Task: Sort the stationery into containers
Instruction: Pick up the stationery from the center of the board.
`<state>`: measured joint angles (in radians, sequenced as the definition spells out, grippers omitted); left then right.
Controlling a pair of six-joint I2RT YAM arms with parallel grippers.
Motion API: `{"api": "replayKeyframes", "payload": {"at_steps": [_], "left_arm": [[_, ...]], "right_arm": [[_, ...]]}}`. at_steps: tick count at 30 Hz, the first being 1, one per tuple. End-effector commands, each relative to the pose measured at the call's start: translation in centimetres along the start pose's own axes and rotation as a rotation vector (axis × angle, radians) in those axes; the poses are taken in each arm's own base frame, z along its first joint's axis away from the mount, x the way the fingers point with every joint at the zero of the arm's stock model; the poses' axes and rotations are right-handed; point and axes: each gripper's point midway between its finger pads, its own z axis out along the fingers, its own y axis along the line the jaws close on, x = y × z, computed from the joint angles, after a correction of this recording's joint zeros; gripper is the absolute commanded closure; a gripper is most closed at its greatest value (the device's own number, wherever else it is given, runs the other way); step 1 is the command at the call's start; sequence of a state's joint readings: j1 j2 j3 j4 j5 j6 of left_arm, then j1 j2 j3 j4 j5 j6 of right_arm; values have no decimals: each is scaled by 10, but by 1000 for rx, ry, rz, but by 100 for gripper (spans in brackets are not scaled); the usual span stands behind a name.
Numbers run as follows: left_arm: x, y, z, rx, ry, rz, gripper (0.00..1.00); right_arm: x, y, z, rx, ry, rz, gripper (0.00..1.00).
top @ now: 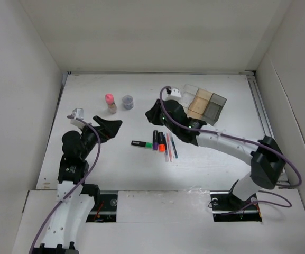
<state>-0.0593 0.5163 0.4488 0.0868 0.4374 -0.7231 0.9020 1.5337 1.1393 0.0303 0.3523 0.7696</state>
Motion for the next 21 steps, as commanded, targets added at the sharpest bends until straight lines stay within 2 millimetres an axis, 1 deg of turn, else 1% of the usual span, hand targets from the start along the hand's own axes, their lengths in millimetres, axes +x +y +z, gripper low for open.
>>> {"api": "replayKeyframes", "payload": {"at_steps": [1, 2, 3, 4, 5, 6, 7, 8, 9, 10, 11, 12, 13, 14, 15, 16, 17, 18, 19, 20, 21], "left_arm": [[-50, -20, -16, -63, -152, 108, 1], [-60, -19, -20, -105, -198, 120, 1], [-67, -18, -23, -128, -220, 119, 1], [-74, -19, -28, -151, -248, 118, 1], [-75, -15, -33, -196, -249, 98, 1], [-84, -4, -37, -272, -300, 73, 1], [-87, 2, -41, -315, -322, 46, 1], [-87, 10, -44, -368, -319, 15, 1], [-87, 10, -44, -370, -321, 15, 1], [-85, 9, -43, -358, -305, 28, 1], [-84, 3, -41, -333, -301, 31, 1], [-85, -3, -42, -305, -302, 47, 1], [-84, -5, -42, -299, -296, 47, 1], [-84, -5, -42, -298, -296, 47, 1], [-88, -13, -42, -280, -296, 60, 1], [-86, -10, -43, -291, -284, 67, 1], [-87, -12, -44, -291, -284, 67, 1], [-87, -11, -44, -298, -290, 68, 1], [-86, -8, -45, -313, -287, 66, 1], [-86, -8, -45, -313, -287, 66, 13], [-86, -8, -45, -313, -287, 66, 18]], "right_arm": [[-14, 31, 29, -43, 23, -12, 66], [-13, 34, 37, -34, 32, -16, 45], [-11, 36, 44, -22, 44, -21, 29], [-12, 45, 60, -24, 42, -31, 16], [-11, 50, 67, -33, 55, -51, 3], [-8, 55, 74, -42, 74, -64, 1], [-19, 70, 78, -61, 68, -67, 1], [-2, 62, 97, -31, 100, -93, 1], [2, 65, 104, -36, 113, -95, 1], [6, 64, 110, -24, 127, -111, 1], [7, 70, 125, -27, 123, -109, 1], [9, 71, 131, -27, 125, -128, 1], [12, 73, 137, -34, 135, -138, 1], [0, 87, 140, -55, 112, -129, 1], [13, 79, 154, -40, 130, -161, 1], [15, 83, 160, -54, 131, -167, 1], [20, 88, 163, -66, 131, -178, 1], [23, 92, 171, -81, 130, -175, 1], [25, 91, 175, -83, 128, -188, 1], [25, 92, 180, -90, 120, -198, 1], [28, 94, 188, -102, 105, -192, 1]]}}
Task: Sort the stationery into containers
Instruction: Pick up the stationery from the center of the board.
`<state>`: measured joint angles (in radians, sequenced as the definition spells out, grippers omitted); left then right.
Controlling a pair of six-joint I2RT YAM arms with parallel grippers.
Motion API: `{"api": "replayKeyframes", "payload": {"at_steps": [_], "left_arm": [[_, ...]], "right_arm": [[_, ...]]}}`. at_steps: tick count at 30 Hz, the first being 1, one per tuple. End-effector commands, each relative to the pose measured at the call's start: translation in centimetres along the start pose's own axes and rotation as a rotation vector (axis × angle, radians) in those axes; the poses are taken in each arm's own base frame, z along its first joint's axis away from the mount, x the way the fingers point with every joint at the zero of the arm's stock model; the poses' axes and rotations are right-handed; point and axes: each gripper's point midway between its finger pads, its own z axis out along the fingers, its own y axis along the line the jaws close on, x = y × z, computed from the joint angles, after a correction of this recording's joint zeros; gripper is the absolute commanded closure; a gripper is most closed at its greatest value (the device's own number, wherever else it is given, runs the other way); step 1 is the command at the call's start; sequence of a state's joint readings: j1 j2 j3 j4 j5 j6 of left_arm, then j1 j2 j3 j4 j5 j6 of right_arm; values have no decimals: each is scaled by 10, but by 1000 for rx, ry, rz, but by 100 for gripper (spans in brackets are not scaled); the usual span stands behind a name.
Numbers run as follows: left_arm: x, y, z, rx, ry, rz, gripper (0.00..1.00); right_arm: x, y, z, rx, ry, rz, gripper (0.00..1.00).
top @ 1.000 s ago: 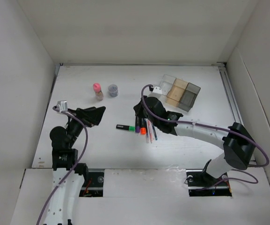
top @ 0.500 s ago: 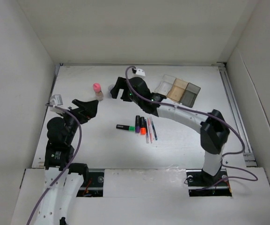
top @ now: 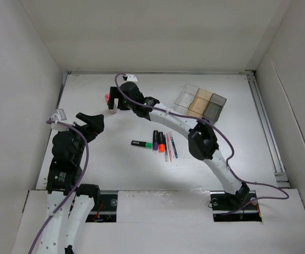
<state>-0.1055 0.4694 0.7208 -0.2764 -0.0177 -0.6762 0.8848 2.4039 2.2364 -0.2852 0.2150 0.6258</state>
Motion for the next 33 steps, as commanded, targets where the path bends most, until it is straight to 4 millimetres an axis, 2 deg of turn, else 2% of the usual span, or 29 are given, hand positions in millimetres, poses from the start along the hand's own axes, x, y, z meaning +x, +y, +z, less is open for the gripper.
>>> {"api": "replayKeyframes", "payload": {"at_steps": [1, 3, 7, 10, 12, 14, 15, 17, 25, 28, 29, 33], "left_arm": [[-12, -11, -3, 16, -23, 16, 21], [-7, -9, -4, 17, -10, 17, 25], [-6, -6, -4, 3, -9, 8, 26], [-3, -3, -5, -12, 3, 11, 28], [-4, -4, -7, -6, -4, 1, 28], [-6, -7, -6, 2, 1, 12, 28], [-6, -8, -6, 2, 1, 12, 28], [-3, -11, -7, 17, 14, 13, 29], [-4, -14, -9, 36, 9, 21, 30], [-6, -16, -11, 37, 8, 21, 31], [-8, -17, -13, 43, 1, 20, 31], [-4, -13, -11, 29, 17, 31, 31]], "right_arm": [[-17, 23, 4, -68, -54, -44, 1], [-18, 27, 14, -82, -75, -48, 1], [-23, 33, 31, -110, -130, -34, 1], [-30, 40, 36, -141, -171, -12, 1], [-22, 37, 44, -142, -172, -12, 1], [-30, 38, 47, -138, -209, 7, 1], [-25, 36, 51, -136, -207, 6, 1], [-38, 39, 49, -138, -252, 19, 1], [-42, 46, 54, -175, -285, 29, 6], [-39, 48, 56, -197, -283, 28, 12], [-43, 43, 57, -189, -288, 31, 14], [-47, 39, 59, -192, -286, 53, 29]]}}
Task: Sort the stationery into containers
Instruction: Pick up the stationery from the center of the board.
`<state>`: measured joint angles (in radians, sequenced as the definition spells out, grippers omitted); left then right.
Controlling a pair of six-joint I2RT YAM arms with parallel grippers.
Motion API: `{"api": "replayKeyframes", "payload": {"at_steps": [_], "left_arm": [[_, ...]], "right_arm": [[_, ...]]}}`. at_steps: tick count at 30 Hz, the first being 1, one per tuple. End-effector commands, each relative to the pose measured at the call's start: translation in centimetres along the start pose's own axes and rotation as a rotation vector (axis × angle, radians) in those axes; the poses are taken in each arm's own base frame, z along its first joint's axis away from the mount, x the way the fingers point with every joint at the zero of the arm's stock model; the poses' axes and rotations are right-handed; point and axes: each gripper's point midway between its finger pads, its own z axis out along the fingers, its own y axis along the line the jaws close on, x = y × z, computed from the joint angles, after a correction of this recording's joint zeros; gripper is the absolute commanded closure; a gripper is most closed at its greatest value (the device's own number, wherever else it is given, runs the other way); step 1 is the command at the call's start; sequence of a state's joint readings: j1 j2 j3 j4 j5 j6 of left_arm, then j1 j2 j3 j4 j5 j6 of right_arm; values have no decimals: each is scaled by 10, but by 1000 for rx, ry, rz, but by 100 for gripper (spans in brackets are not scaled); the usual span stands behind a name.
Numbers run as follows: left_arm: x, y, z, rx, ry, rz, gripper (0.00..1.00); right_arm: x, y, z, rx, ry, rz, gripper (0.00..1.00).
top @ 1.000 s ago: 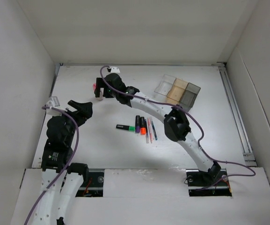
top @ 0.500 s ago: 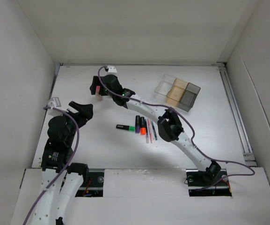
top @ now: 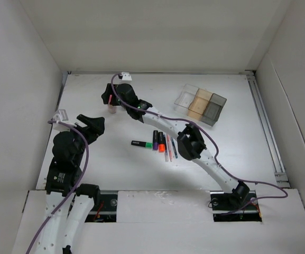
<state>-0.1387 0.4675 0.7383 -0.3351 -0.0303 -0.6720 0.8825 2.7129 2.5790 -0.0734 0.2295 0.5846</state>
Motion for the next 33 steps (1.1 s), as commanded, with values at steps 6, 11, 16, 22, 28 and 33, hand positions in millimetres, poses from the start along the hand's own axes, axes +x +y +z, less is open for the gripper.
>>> {"api": "replayKeyframes", "payload": {"at_steps": [6, 11, 16, 22, 28, 33], "left_arm": [[-19, -16, -9, 44, -49, 17, 31], [-18, -15, -12, 44, -49, 17, 31], [-19, -15, -12, 45, -50, 27, 31], [-16, -13, -11, 41, -46, 27, 31], [-11, -10, -9, 43, -34, 28, 32], [-9, -12, -6, 50, -25, 19, 32]], "right_arm": [[-28, 17, 1, -67, -75, 50, 29], [-33, 13, -3, -61, -66, 39, 33], [-30, 10, -6, -50, -51, 35, 27], [-28, 1, -7, -36, -31, 22, 51], [-31, 2, -11, -36, -31, 22, 73], [-43, 5, -25, -48, -64, 39, 83]]}}
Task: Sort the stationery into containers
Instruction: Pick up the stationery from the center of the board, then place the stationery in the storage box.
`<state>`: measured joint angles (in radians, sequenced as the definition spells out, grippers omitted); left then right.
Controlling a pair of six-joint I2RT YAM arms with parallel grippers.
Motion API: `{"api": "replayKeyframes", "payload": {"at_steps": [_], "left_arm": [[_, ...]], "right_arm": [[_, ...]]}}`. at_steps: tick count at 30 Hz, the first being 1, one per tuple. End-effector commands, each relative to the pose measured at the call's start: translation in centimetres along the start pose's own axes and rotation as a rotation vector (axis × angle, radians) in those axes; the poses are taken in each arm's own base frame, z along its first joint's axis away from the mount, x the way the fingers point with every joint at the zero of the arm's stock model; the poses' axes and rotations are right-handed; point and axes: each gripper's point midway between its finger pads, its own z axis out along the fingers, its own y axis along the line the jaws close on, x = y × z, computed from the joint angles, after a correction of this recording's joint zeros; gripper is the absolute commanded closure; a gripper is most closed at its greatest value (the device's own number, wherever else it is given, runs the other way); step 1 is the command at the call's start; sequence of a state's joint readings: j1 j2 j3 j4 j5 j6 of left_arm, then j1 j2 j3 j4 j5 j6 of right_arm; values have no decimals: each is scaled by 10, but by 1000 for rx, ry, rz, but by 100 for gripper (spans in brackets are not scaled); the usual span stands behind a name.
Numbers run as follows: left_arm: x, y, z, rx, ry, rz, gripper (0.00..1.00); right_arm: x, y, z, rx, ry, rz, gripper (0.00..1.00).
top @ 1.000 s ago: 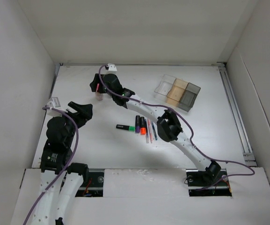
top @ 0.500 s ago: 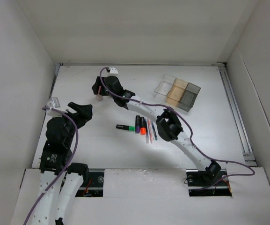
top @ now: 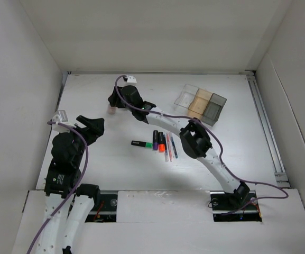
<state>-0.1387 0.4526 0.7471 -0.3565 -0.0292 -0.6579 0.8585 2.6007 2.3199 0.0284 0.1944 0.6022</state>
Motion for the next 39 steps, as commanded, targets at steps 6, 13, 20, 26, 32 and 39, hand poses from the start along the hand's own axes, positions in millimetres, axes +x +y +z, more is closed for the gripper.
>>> {"api": "replayKeyframes", "payload": {"at_steps": [6, 13, 20, 26, 32, 39], "left_arm": [[-5, -14, 2, 61, -13, 6, 32], [-1, -24, 2, 122, 10, 20, 34], [35, -52, 9, 349, 150, 77, 34], [59, -44, 27, 346, 242, 60, 32], [71, -42, 39, 364, 270, 24, 32], [82, -35, 68, 328, 297, -7, 30]], "right_arm": [[-99, 44, -62, -84, -195, 45, 84], [-163, 48, -122, -107, -304, 96, 84], [-240, -40, -177, 8, -417, 170, 84], [-307, -162, -246, 281, -592, 219, 84], [-307, -253, -276, 551, -638, 241, 85], [-286, -305, -281, 721, -618, 244, 85]]}}
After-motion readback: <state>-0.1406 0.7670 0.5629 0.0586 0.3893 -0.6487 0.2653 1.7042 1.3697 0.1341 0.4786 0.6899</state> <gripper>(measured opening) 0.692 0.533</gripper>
